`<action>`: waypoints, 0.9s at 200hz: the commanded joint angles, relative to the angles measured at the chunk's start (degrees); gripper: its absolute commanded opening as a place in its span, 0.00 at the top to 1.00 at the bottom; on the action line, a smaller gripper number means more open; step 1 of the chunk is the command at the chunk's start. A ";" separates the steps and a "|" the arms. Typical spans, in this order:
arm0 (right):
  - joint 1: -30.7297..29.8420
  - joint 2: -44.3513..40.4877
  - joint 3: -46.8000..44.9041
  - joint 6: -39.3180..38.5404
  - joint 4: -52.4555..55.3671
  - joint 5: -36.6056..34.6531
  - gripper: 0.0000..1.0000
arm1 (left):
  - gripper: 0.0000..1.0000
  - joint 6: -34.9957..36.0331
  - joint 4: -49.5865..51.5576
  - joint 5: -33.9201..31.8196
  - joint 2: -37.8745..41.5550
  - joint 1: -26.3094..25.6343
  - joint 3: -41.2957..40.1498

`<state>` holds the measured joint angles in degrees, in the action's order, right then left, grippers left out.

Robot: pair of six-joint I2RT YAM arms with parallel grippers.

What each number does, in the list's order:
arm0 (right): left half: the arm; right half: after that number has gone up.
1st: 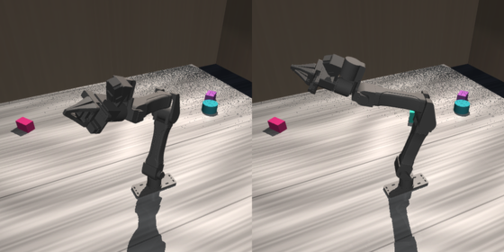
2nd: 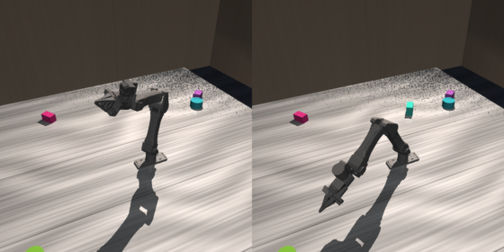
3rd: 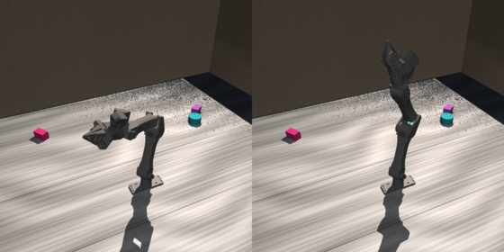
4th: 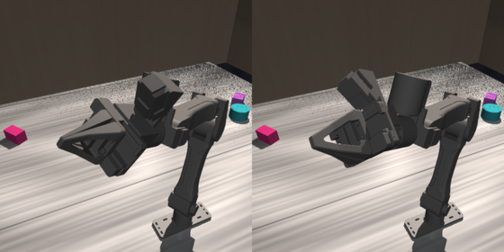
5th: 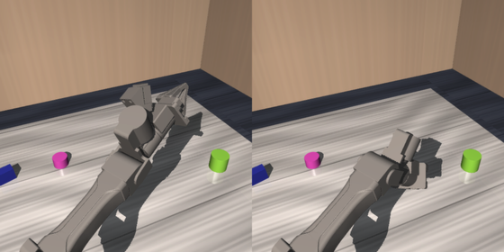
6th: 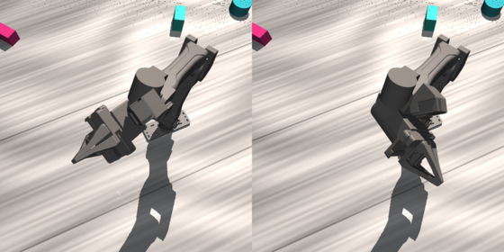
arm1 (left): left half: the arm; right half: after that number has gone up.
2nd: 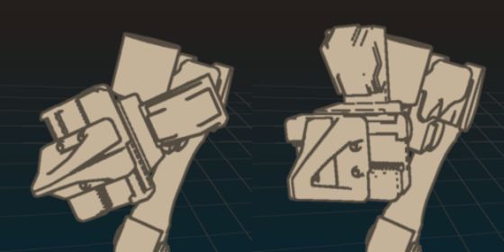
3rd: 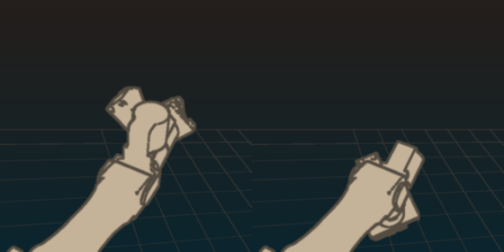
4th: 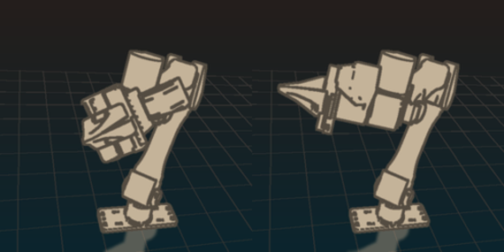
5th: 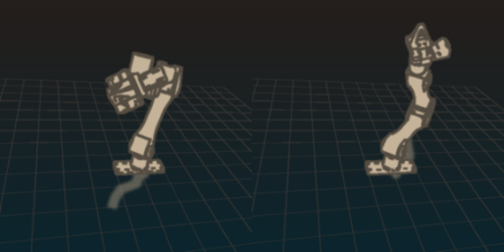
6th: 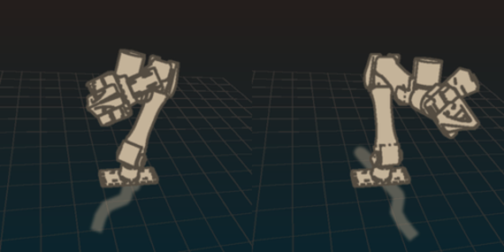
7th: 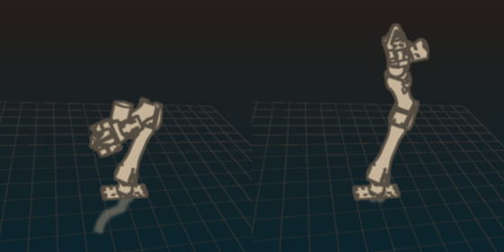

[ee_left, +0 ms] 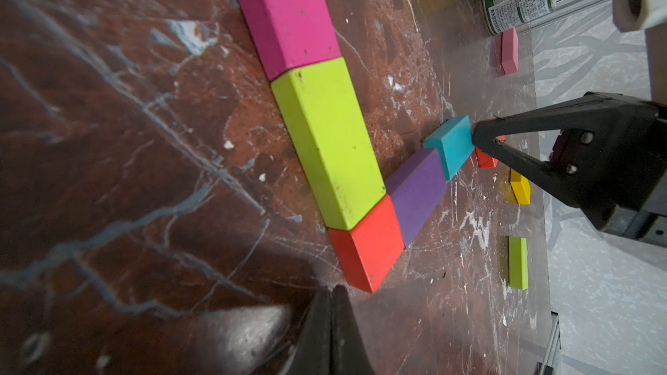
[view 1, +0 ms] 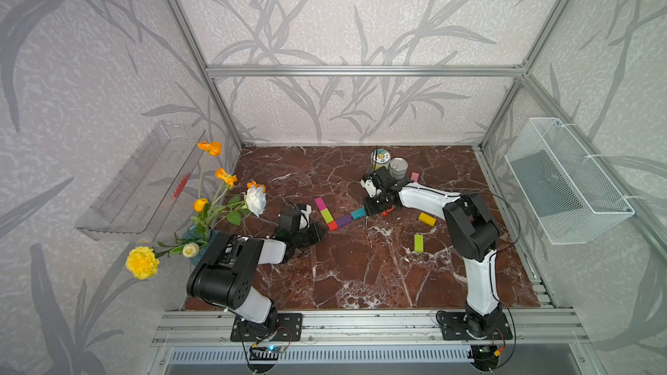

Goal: Assemble the letter v with building blocks
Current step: Assemble the building block at the center of the board.

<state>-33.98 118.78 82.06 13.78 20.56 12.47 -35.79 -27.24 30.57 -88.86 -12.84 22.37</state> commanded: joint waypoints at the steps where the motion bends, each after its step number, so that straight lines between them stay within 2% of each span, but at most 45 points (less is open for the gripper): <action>1: -0.51 -0.84 -2.09 0.64 2.47 -0.24 1.00 | 1.00 -0.03 0.79 0.37 -0.92 -0.36 0.72; 180: -0.49 2.23 3.10 0.02 3.92 0.89 1.00 | 1.00 0.36 1.84 0.19 -1.23 -0.44 1.65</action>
<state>-34.09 119.72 83.99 13.91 22.15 13.10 -35.75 -26.98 30.61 -89.32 -13.04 23.00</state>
